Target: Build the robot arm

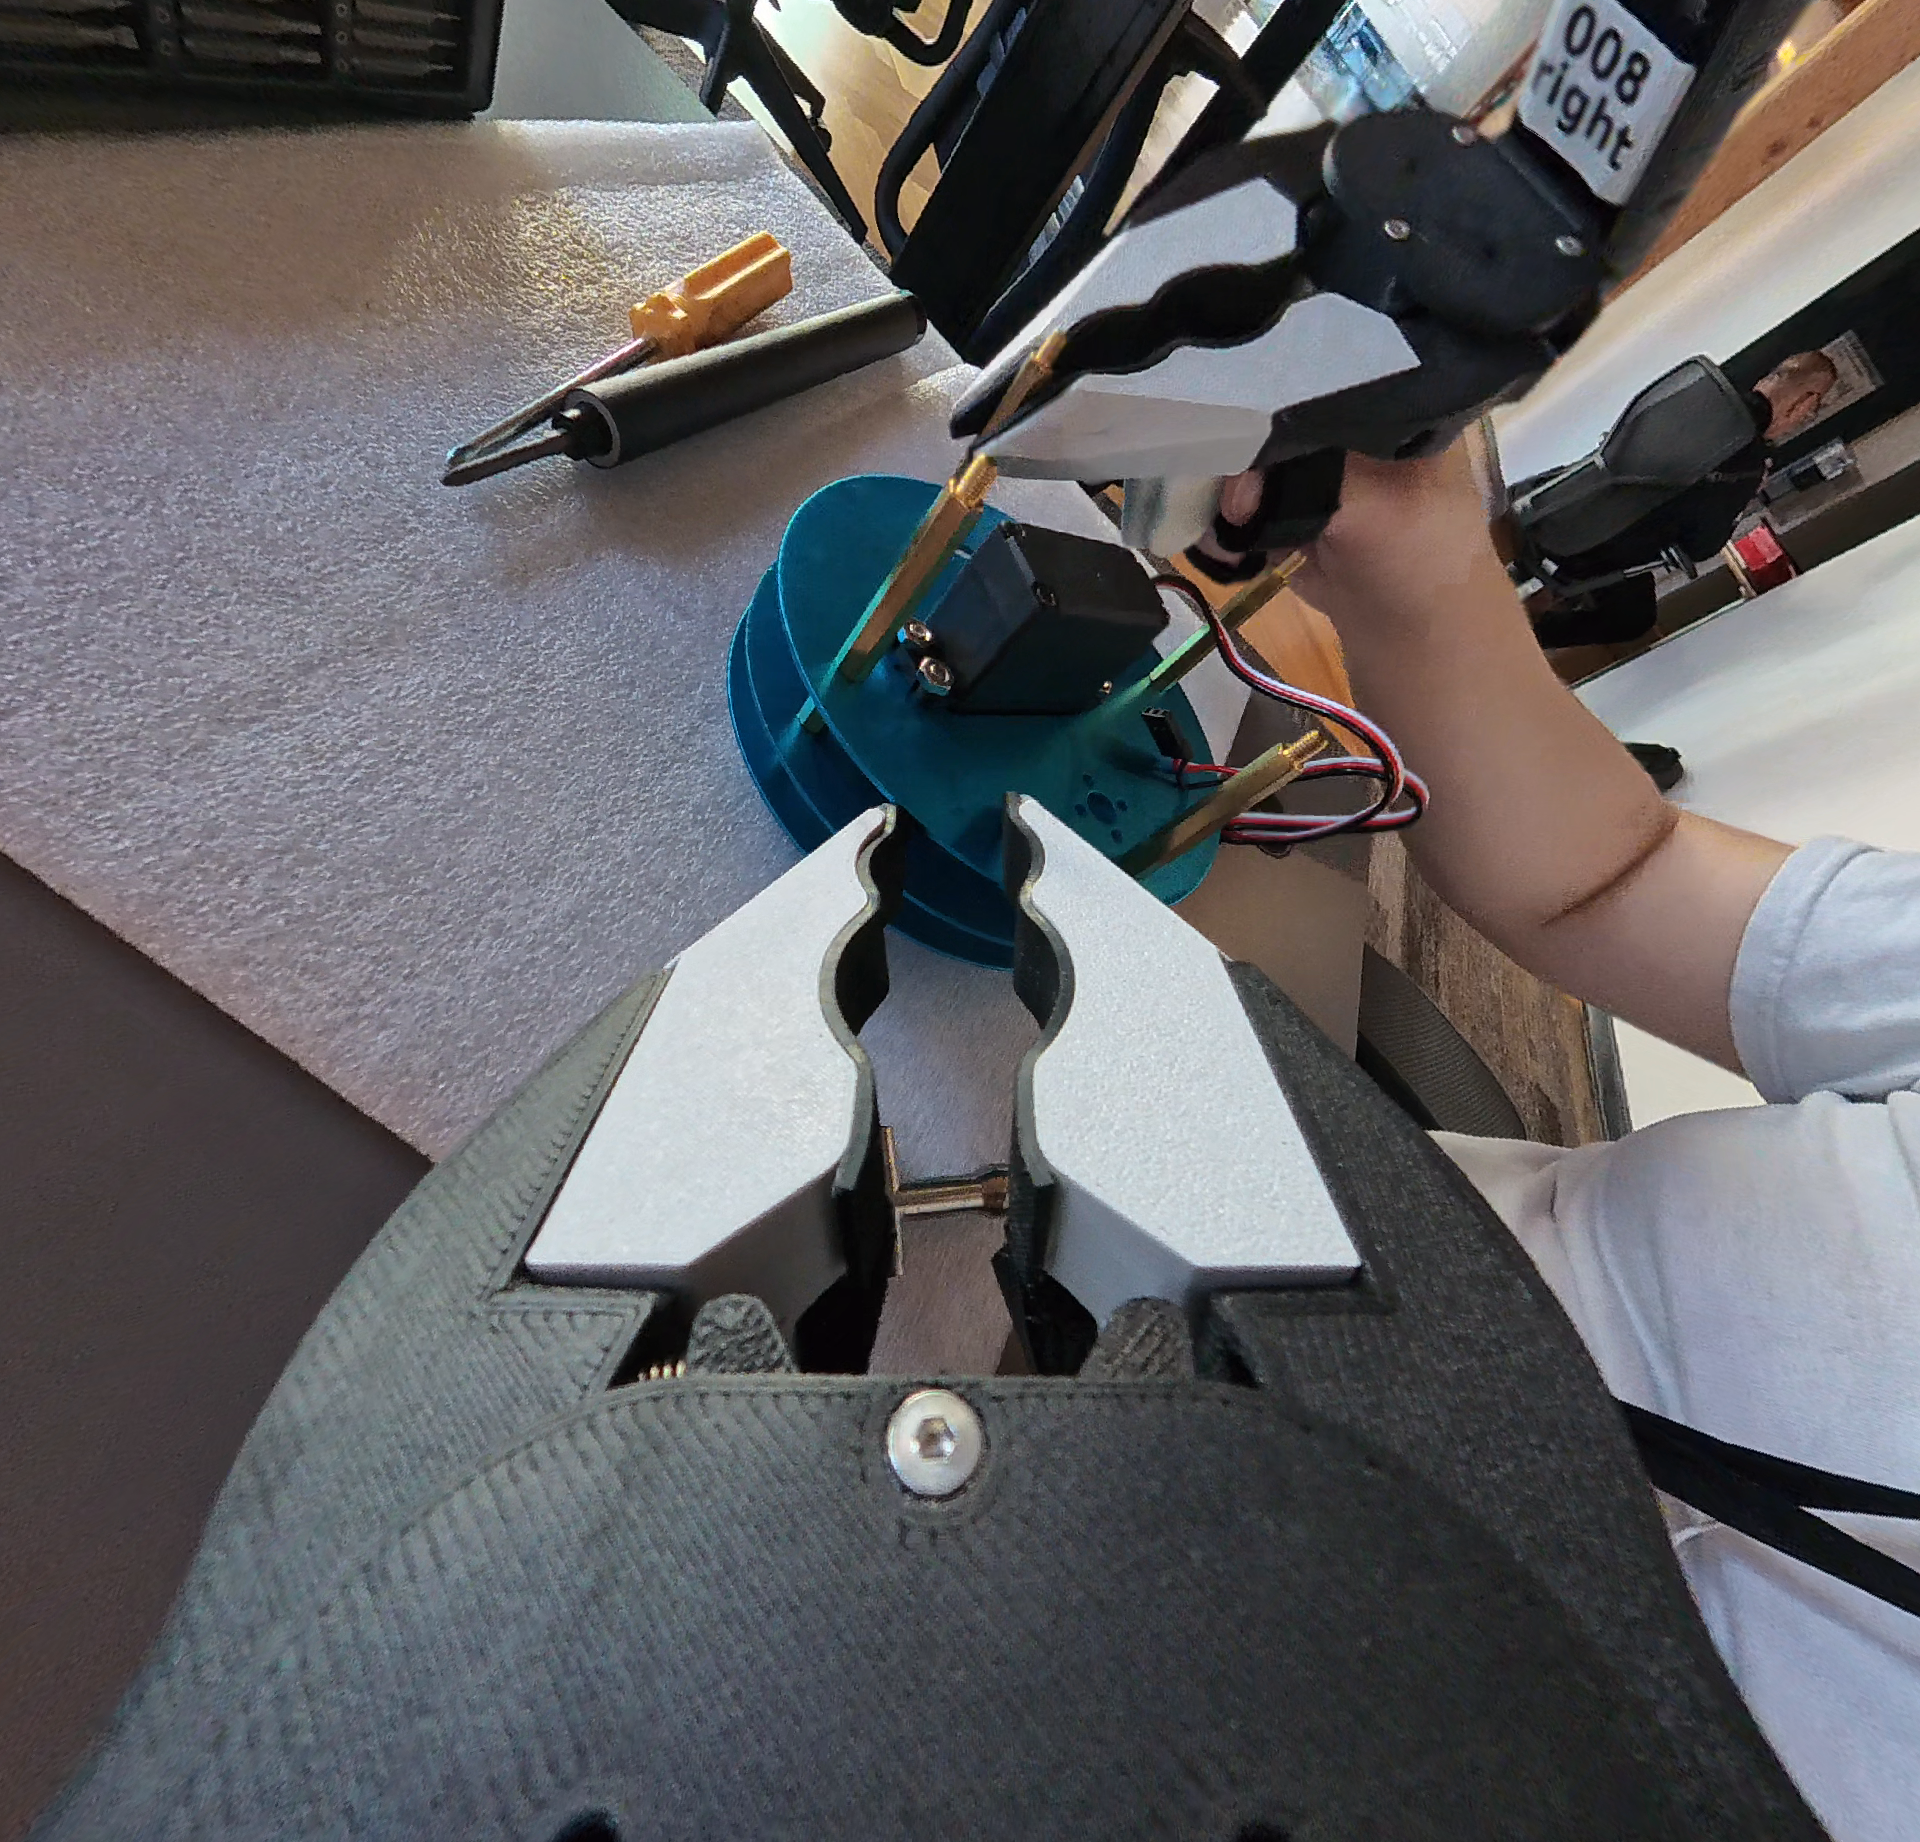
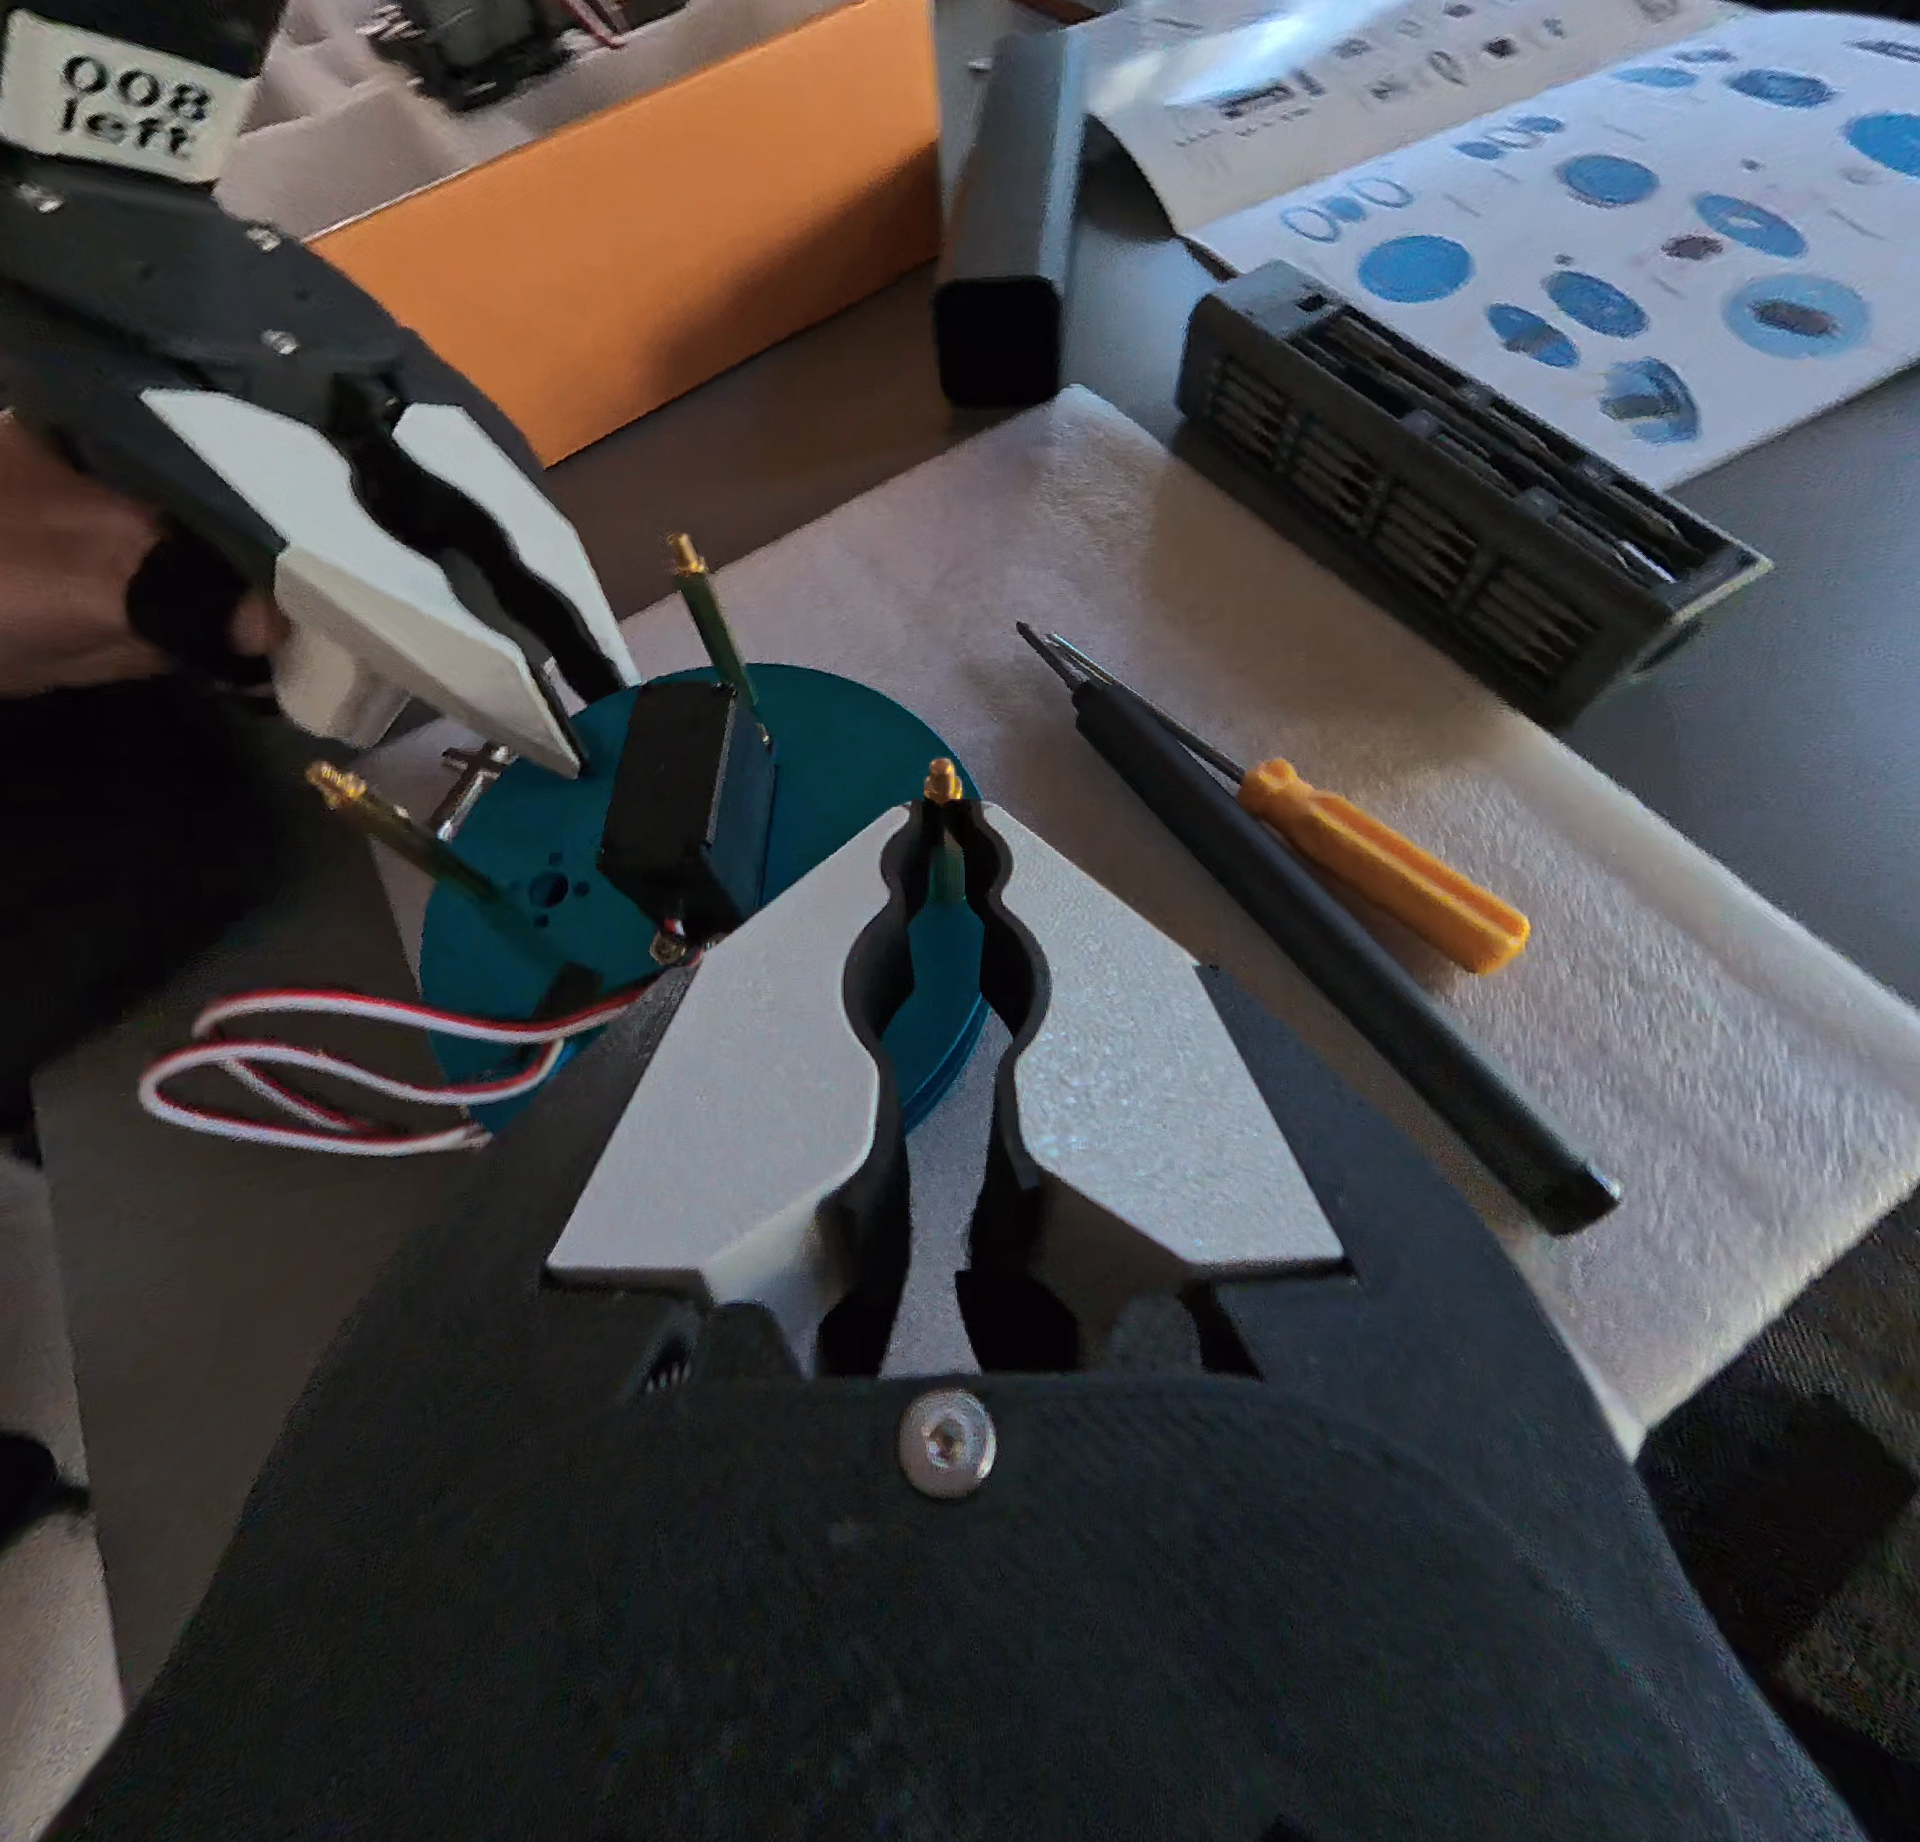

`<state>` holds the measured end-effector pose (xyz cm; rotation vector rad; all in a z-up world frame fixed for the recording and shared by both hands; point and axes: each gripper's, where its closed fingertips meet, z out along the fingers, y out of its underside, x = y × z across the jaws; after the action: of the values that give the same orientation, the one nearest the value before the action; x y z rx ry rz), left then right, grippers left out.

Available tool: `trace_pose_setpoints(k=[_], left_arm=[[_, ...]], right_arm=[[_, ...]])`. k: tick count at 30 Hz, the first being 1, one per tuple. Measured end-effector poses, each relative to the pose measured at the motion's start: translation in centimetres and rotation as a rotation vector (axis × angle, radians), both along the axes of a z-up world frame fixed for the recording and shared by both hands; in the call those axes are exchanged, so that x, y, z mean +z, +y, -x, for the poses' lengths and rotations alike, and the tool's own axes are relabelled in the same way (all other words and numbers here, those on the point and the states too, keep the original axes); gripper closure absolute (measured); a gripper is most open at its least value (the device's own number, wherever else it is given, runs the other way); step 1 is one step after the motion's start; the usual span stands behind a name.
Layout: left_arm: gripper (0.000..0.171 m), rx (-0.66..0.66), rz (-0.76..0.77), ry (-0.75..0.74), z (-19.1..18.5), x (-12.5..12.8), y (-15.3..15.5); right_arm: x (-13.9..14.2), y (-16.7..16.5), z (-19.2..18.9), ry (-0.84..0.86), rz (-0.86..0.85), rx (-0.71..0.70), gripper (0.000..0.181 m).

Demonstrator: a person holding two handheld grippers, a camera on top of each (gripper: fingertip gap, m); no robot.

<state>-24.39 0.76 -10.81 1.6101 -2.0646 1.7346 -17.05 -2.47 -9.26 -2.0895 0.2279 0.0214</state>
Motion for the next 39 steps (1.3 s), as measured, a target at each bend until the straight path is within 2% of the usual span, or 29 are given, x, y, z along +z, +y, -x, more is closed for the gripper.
trace_pose_setpoints(k=[3,4,5,8,11,13,18,23,29,33,36,38,39], left_arm=[[0.156,-0.003,-0.001,0.003,0.1,0.0,0.0],[0.155,-0.001,-0.006,0.004,0.1,-0.1,0.0],[0.155,-0.001,-0.01,0.004,0.2,-0.1,0.0],[0.155,-0.003,-0.014,0.006,0.4,-0.1,0.1],[0.156,-0.01,-0.021,0.013,0.6,-0.3,0.1],[0.157,-0.016,-0.018,0.02,0.8,-0.3,0.2],[0.157,-0.024,-0.007,0.03,1.0,-0.4,0.2],[0.163,-0.04,0.072,0.102,1.5,-0.5,0.3],[0.163,-0.044,0.017,0.069,1.3,-0.4,-0.1],[0.166,-0.049,-0.051,0.044,1.1,-0.6,-0.4],[0.17,-0.054,-0.174,0.061,0.9,-2.1,-0.5],[0.171,-0.08,-0.21,0.049,1.4,-2.3,-0.7],[0.171,-0.096,-0.181,0.048,1.8,-2.0,-1.1]], right_arm=[[0.1,-0.7,0.0,-0.069,-0.011,-0.065,0.171],[-0.5,-1.3,-0.4,-0.042,0.008,-0.101,0.147],[-1.5,-2.0,-0.7,0.035,0.038,-0.126,0.133],[-2.6,-2.9,0.0,0.424,-0.027,-0.116,0.138],[-3.0,-3.2,1.7,0.758,-0.014,-0.027,0.142],[-3.0,-3.2,2.6,0.895,0.006,0.032,0.141],[-3.1,-2.3,2.8,1.022,0.02,0.069,0.143],[-1.1,-2.2,2.8,0.835,0.027,0.091,0.149],[2.4,-0.9,1.8,0.64,-0.003,0.145,0.151],[4.6,0.2,2.0,0.351,-0.031,0.336,0.151],[4.4,0.3,2.9,0.082,-0.033,0.516,0.149],[4.7,0.2,3.5,0.039,-0.055,0.579,0.15],[4.7,0.1,3.6,0.02,-0.059,0.601,0.15]])
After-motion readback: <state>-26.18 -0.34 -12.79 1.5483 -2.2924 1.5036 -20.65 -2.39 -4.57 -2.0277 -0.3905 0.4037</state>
